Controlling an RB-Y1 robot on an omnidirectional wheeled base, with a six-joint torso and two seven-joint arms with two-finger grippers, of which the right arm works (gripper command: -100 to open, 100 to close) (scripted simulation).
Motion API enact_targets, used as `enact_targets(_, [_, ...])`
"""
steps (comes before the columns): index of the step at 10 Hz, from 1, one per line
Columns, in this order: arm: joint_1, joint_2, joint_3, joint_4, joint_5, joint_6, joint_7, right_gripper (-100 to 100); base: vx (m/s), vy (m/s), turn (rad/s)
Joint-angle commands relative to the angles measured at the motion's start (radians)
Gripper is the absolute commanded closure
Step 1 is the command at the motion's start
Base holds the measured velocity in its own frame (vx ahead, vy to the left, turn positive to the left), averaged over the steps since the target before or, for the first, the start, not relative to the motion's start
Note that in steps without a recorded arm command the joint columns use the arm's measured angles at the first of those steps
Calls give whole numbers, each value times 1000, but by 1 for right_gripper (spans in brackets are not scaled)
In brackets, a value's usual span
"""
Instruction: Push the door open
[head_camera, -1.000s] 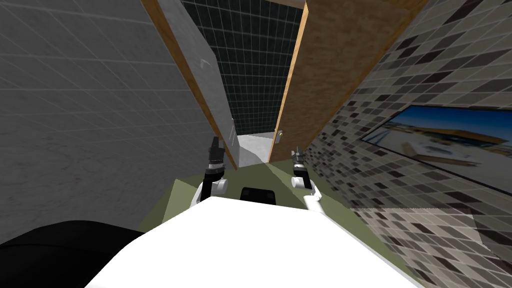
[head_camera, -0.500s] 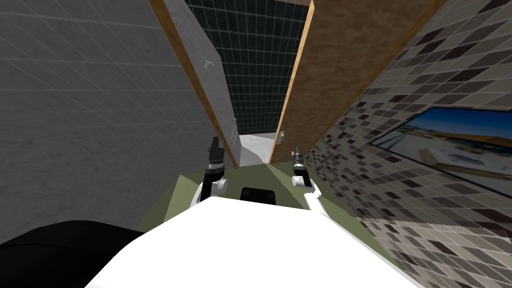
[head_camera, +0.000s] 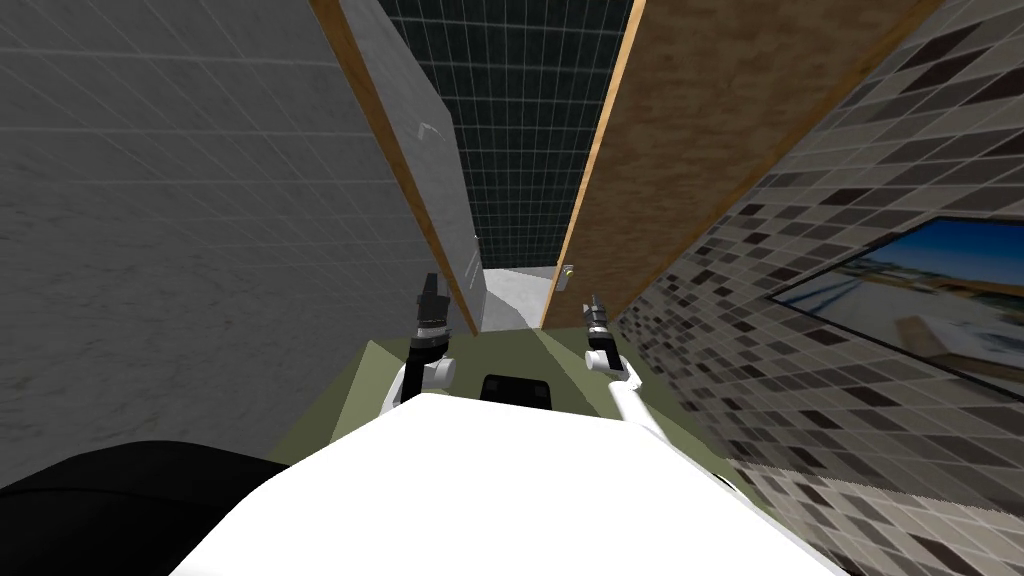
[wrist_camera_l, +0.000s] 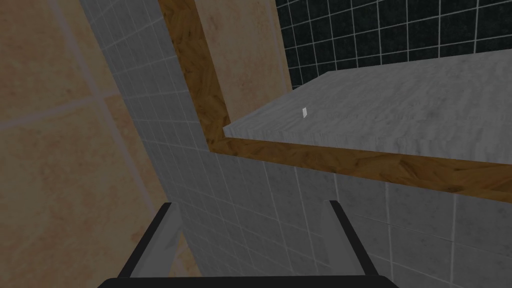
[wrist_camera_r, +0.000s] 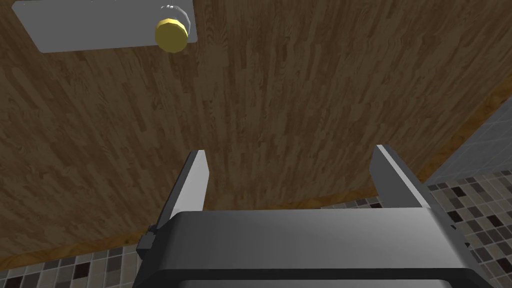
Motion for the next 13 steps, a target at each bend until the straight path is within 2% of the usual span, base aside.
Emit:
enact_targets(1, [-35,-13,-2,50,-6,3,-11,-100,23,-109,225])
enact_targets(2, [-35,-13,-2,61,-6,3,-11,-100,16,-84,63])
enact_targets(3, [-56,-22,-4,93,-9,3,-18,-100,12,-61,115])
enact_targets(4, [-56,-22,-4,99,-9,3,-18,-100,7,-48,73])
enact_targets(5, [-75,-31,-5,135,-13,4,-25,-100,6,-51,121])
enact_targets(6, [-75,-31,-5,135,-13,4,-25,-100,4,-48,74])
enact_targets(8, [-113,-49,-8,199,-20,5,-40,-100,12,-73,163])
enact_targets(9, [-113,-49,-8,206,-20,5,-40,-100,21,-85,100])
enact_targets(13, [-183,-81,-12,338,-33,7,-66,-100,11,-90,177])
